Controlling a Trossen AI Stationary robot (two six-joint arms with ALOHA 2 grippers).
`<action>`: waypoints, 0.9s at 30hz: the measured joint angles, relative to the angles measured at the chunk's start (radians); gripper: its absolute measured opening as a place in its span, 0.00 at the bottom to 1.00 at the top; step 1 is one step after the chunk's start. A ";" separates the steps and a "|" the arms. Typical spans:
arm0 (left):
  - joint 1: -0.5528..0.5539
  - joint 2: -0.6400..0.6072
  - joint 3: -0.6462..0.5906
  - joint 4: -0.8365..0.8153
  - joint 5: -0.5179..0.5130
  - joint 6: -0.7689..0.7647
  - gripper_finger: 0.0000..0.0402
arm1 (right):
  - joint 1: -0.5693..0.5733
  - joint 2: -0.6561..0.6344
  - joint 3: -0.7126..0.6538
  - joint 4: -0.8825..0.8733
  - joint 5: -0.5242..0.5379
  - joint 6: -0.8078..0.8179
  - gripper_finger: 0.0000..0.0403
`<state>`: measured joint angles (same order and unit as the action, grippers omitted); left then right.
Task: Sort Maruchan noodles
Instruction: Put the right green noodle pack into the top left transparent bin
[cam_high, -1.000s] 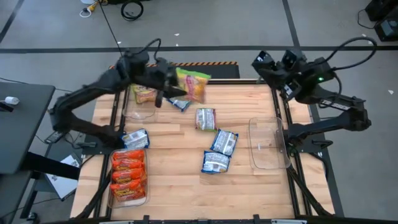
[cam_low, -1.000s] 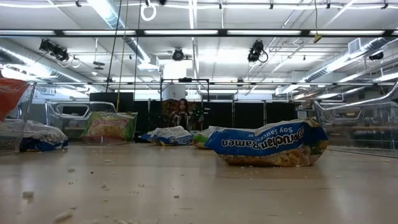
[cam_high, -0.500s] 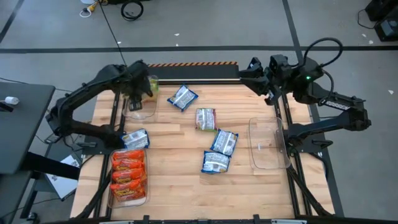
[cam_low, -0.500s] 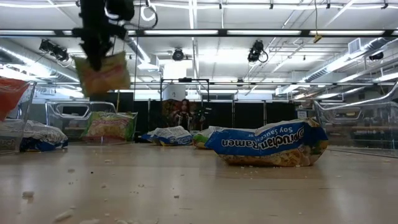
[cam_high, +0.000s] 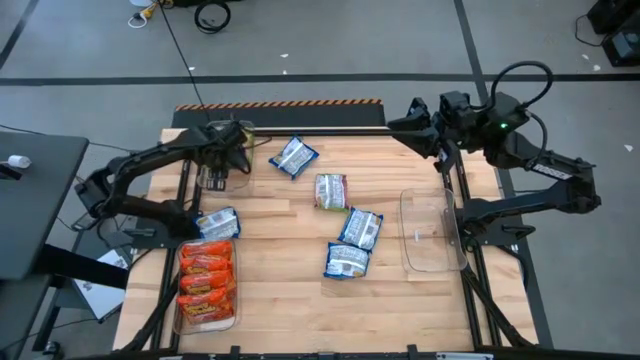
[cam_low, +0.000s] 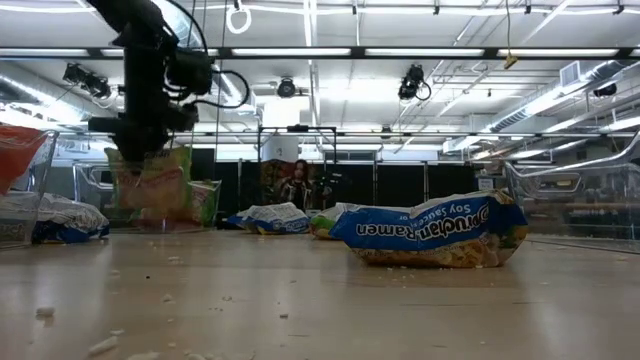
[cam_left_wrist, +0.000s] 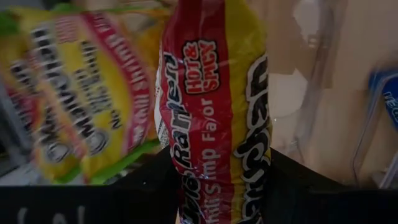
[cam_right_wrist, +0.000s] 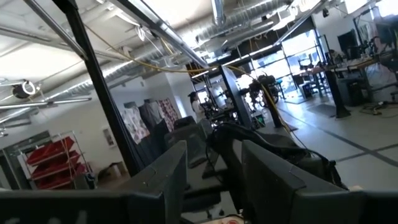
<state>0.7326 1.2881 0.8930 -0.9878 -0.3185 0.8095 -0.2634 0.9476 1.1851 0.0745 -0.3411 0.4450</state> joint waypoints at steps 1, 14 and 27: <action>0.006 0.012 -0.003 0.003 0.005 0.008 0.41 | 0.000 -0.003 0.000 -0.001 0.004 0.000 0.39; 0.027 0.187 0.002 0.115 -0.068 -0.002 0.56 | 0.000 -0.009 0.000 -0.049 0.077 0.005 0.39; 0.068 0.183 -0.003 0.170 -0.254 -0.127 0.65 | -0.002 0.070 0.000 -0.271 0.194 -0.044 0.39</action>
<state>0.8003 1.4715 0.8902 -0.8173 -0.5730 0.6825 -0.2653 1.0171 1.1847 -0.1960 -0.1471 0.4009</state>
